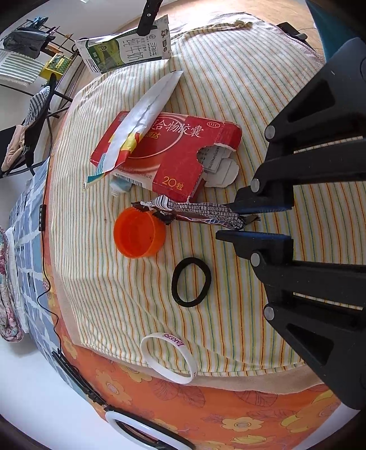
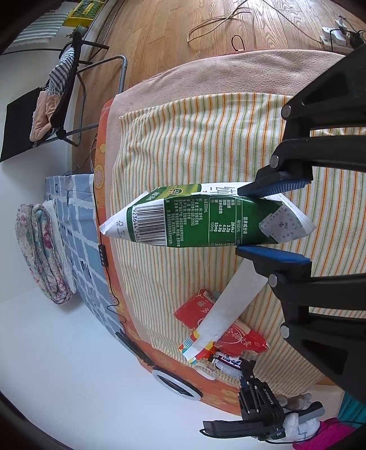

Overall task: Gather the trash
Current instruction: 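Carry wrapper and milk carton to the blue basket and open both tools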

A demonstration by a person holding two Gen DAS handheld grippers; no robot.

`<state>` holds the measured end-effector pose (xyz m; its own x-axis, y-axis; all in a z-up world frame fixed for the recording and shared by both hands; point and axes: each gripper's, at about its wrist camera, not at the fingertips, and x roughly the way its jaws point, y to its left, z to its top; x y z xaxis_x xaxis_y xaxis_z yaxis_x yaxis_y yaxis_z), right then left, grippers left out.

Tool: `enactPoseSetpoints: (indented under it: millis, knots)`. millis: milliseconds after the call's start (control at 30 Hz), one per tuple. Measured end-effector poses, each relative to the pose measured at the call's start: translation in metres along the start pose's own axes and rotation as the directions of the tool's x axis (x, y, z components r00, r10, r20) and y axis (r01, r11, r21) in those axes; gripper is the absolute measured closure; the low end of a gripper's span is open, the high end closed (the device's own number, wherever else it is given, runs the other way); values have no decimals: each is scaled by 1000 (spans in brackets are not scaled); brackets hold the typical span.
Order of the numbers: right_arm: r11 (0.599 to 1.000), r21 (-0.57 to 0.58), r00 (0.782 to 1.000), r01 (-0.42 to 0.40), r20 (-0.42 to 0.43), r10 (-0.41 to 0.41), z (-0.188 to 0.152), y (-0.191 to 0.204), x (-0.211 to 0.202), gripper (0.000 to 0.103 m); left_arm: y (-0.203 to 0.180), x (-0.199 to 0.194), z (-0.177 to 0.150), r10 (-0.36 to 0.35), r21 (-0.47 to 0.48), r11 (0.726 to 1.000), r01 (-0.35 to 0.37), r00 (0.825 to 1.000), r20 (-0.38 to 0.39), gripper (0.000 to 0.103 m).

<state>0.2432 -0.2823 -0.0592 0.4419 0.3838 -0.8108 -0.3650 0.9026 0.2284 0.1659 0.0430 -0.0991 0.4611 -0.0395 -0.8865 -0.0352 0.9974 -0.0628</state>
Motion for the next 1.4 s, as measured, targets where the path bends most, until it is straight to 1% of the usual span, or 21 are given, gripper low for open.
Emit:
enactPoseSetpoints:
  millis: [67, 167, 267, 433, 633, 733, 900, 1033, 1200, 1400]
  knots:
    - [1000, 13, 1000, 1, 1, -1, 0, -5, 1, 69, 1, -1, 0, -2, -6, 1000, 2, 1000, 7, 96]
    - [999, 5, 999, 32, -5, -32, 1, -8, 6, 68, 2, -4, -1, -3, -13, 1000, 4, 1000, 16, 97]
    - [998, 26, 999, 50, -11, -50, 4, -14, 13, 69, 3, -6, 0, -2, -22, 1000, 3, 1000, 29, 97]
    - [998, 38, 998, 59, 14, -59, 7, -20, 13, 72, 3, -11, 0, -16, -29, 999, 17, 999, 42, 98]
    - [997, -3, 996, 74, 55, -74, 5, -8, 1, 73, 4, -20, -1, -15, -29, 999, 17, 998, 64, 98]
    - [999, -8, 996, 50, 72, -50, 5, -1, -10, 73, 6, -27, -4, -19, -34, 999, 22, 997, 70, 98]
    - [999, -48, 995, 23, 99, -18, 0, 21, -33, 73, 8, -46, -12, -25, -40, 999, 29, 996, 84, 98]
    - [997, -67, 994, -26, 100, 33, -8, 39, -51, 73, 5, -66, -21, -20, -29, 999, 23, 994, 106, 98]
    - [991, -112, 992, -72, 92, 83, -29, 70, -72, 73, 0, -93, -37, -33, -24, 999, 37, 992, 125, 98]
    - [978, -171, 988, -123, 71, 137, -71, 105, -95, 73, -13, -119, -65, -44, 4, 999, 44, 990, 132, 98]
